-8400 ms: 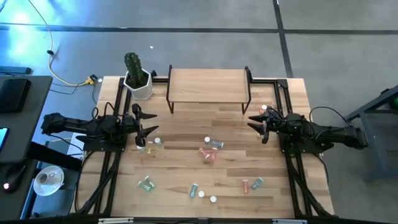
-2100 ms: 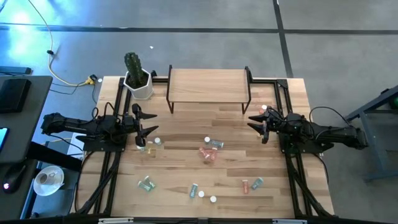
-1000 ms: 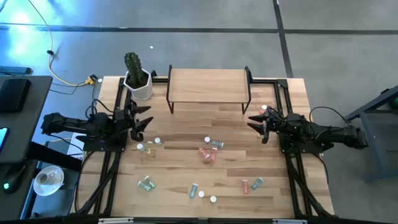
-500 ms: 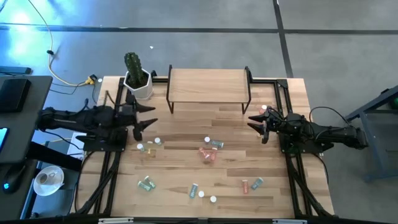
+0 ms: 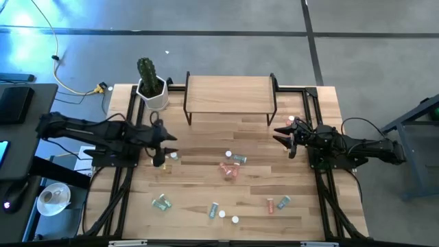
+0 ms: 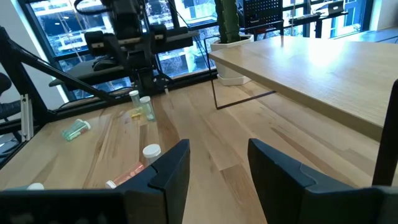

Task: Pick and place medicine bottles onto shelf by color
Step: Put the light blue pill bottle on the shelf

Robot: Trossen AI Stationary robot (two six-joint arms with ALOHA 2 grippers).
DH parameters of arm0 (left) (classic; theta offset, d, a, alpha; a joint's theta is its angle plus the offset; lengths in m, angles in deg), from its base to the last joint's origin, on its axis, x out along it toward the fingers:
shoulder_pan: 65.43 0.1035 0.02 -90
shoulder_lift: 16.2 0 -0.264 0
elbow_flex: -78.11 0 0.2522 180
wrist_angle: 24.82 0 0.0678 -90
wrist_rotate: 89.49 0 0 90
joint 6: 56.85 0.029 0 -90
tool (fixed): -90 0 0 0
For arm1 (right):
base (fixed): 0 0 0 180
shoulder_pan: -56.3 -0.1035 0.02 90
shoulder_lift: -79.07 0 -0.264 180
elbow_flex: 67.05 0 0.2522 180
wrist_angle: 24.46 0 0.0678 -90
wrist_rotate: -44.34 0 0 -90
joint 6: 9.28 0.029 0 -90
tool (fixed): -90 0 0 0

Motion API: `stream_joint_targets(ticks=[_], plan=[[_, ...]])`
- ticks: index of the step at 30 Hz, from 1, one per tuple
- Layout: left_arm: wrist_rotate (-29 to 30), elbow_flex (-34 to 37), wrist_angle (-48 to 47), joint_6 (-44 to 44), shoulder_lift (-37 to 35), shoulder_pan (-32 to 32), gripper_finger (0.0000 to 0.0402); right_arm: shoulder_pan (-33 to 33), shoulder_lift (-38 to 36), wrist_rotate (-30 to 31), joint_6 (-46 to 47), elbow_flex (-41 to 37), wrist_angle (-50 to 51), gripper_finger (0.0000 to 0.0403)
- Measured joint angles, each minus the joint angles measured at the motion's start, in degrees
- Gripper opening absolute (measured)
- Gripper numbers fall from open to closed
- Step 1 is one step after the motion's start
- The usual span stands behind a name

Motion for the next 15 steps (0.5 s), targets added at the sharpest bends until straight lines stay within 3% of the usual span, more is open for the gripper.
stream_joint_targets(ticks=[15], plan=[[-1.38, -0.02, -3.46, -6.01, 6.27, -0.02, 0.0226, -0.01, -0.01, 0.0, -0.01, -0.01, 0.02, 0.0154]])
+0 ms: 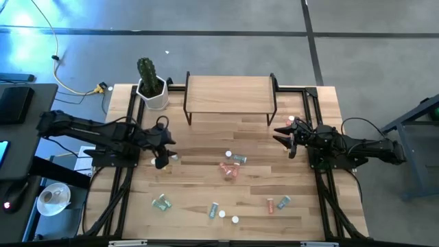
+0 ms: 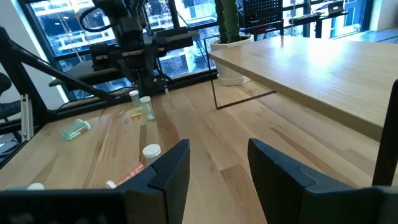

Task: Pick and place medicine bottles onto shelf by color
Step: Put the light blue pill bottle on the shelf

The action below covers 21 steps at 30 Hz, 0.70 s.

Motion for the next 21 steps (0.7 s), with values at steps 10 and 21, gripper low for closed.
stream_joint_targets(ticks=[10, 21], plan=[[-0.72, 0.0, -0.16, -1.37, 5.56, 0.0, 0.0226, 0.01, -0.01, -0.01, -0.01, 0.01, 0.0, 0.0154], [-1.42, 0.0, -0.32, -2.4, 11.15, 0.0, 0.0226, 0.01, -0.01, 0.01, -0.01, 0.01, 0.0, 0.0154]])
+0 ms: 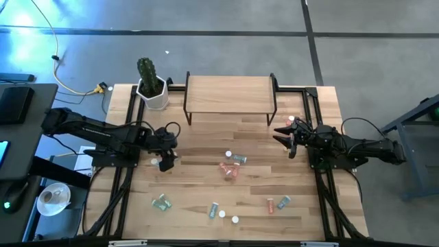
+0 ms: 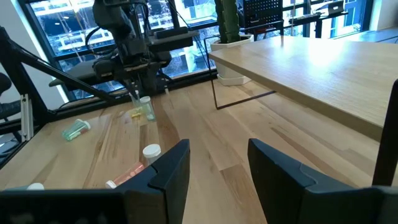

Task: Pick and place medicine bottles onto shelf by color
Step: Put the light blue pill bottle on the shelf

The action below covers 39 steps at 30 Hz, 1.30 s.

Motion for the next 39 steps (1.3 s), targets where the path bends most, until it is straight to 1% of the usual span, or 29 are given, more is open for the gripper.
stream_joint_targets(ticks=[3, 14, 17, 23, 33, 36, 39], plan=[[-1.55, 0.0, 0.0, -1.59, 1.12, 0.02, 0.0226, 0.0, 0.02, 0.0, 0.0, -0.02, -0.01, 0.0154], [-0.85, 0.0, -0.05, -1.92, 5.47, 0.02, 0.0225, -0.02, 0.02, 0.0, 0.02, -0.01, -0.02, 0.0154], [-0.8, 0.0, -0.03, -1.94, 6.26, 0.02, 0.022, 0.0, 0.02, 0.0, 0.0, -0.02, 0.0, 0.0154], [-0.67, 0.0, 0.0, -1.92, 6.34, 0.02, 0.019, -0.01, 0.02, -0.01, 0.0, -0.02, -0.01, 0.0154], [-0.67, 0.0, 0.0, -1.79, 6.34, 0.02, 0.0116, 0.0, 0.02, 0.0, 0.02, -0.01, 0.0, 0.0154], [-0.67, 0.0, 0.0, -1.79, 6.34, 0.02, 0.0106, 0.0, 0.0, -0.02, 0.02, -0.02, 0.0, 0.0154], [-0.67, 0.0, 0.03, -1.79, 6.34, 0.02, 0.0107, -0.01, 0.01, 0.0, 0.02, -0.01, 0.0, 0.0154]])
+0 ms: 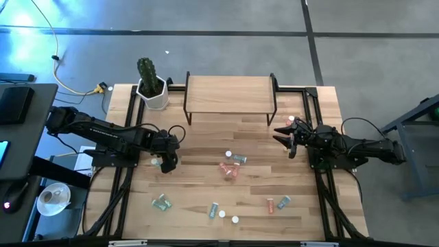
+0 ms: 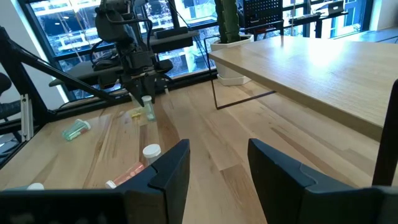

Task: Pick and place medicine bottles onto shelf by color
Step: Put the light blue pill bottle on the shelf

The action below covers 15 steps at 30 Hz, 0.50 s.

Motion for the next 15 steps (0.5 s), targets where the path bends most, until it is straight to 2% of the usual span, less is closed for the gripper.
stream_joint_targets(ticks=[8, 15], plan=[[0.0, 0.0, 0.36, 0.2, -0.02, 0.0, 0.0114, 0.01, 0.01, -0.01, -0.02, 0.01, 0.0, 0.0154], [-0.01, -4.56, 0.19, 6.78, -0.02, 0.0, 0.0113, -0.01, 0.01, 0.0, -0.02, 0.01, 0.0, 0.0154]])
